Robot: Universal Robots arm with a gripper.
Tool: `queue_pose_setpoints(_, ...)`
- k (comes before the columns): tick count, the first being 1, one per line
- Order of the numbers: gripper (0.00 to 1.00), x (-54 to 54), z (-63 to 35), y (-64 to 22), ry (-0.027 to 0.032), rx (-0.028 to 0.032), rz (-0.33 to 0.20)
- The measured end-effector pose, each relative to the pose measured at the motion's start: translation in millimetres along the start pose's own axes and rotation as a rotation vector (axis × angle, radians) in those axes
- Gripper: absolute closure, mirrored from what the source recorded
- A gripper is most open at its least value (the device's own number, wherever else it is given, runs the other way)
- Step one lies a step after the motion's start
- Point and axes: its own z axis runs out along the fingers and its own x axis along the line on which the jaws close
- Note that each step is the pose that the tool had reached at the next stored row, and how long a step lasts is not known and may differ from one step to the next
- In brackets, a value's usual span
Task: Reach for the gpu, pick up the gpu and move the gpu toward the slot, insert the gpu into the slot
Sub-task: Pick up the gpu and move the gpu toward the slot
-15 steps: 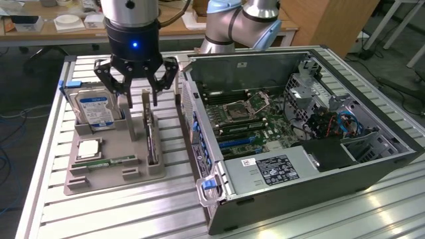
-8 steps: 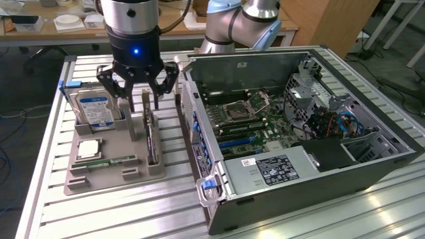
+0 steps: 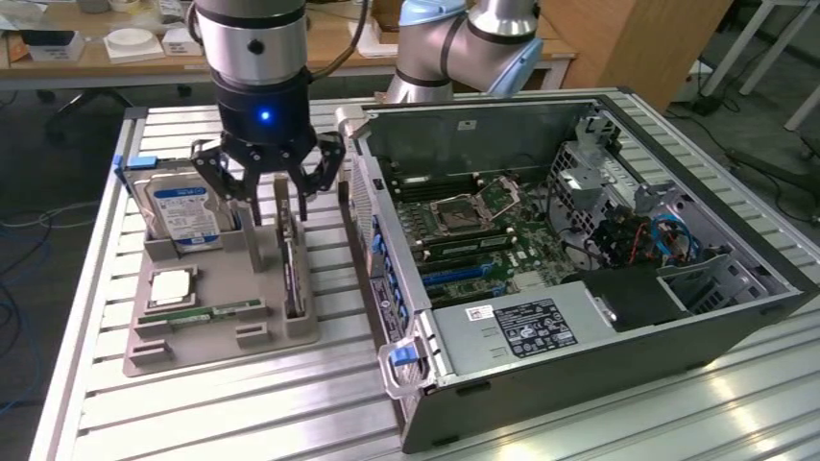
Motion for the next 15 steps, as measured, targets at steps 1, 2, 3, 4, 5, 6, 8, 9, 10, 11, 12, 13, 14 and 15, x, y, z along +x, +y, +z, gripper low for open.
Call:
queue_pose_setpoints(1, 0.47, 0.0, 1.8, 0.0, -0.0005, -0.0001, 0.0)
queue_pose_setpoints(2, 0.47, -0.1, 3.8, -0.1, -0.0012, -0.0001, 0.0)
queue_pose_setpoints(3, 0.47, -0.1, 5.6, -0.2, -0.0017, 0.0, 0.0)
queue_pose_setpoints(4, 0.47, -0.1, 7.4, -0.3, -0.0019, -0.0001, 0.0)
queue_pose_setpoints(5, 0.47, -0.1, 9.1, -0.3, -0.002, 0.0, 0.0)
queue_pose_setpoints(6, 0.47, -0.1, 10.9, -0.4, -0.0022, 0.0, 0.0)
queue_pose_setpoints(8, 0.47, -0.2, 14.5, -0.5, -0.0026, 0.0, 0.0)
queue_pose_setpoints(9, 0.47, -0.2, 16.5, -0.6, -0.003, -0.0001, 0.0)
queue_pose_setpoints(10, 0.47, -0.2, 18.3, -0.7, -0.0034, -0.0001, 0.0)
queue_pose_setpoints(11, 0.47, -0.2, 20.1, -0.8, -0.0039, -0.0001, 0.0)
queue_pose_setpoints(12, 0.47, -0.2, 21.9, -0.8, -0.0043, -0.0001, 0.0)
queue_pose_setpoints(13, 0.47, -0.3, 23.7, -0.9, -0.0047, -0.0001, 0.0)
queue_pose_setpoints(14, 0.47, -0.4, 25.5, -1.0, -0.0052, -0.0001, 0.0)
queue_pose_setpoints(15, 0.47, -0.3, 27.4, -1.1, -0.0056, -0.0001, 0.0)
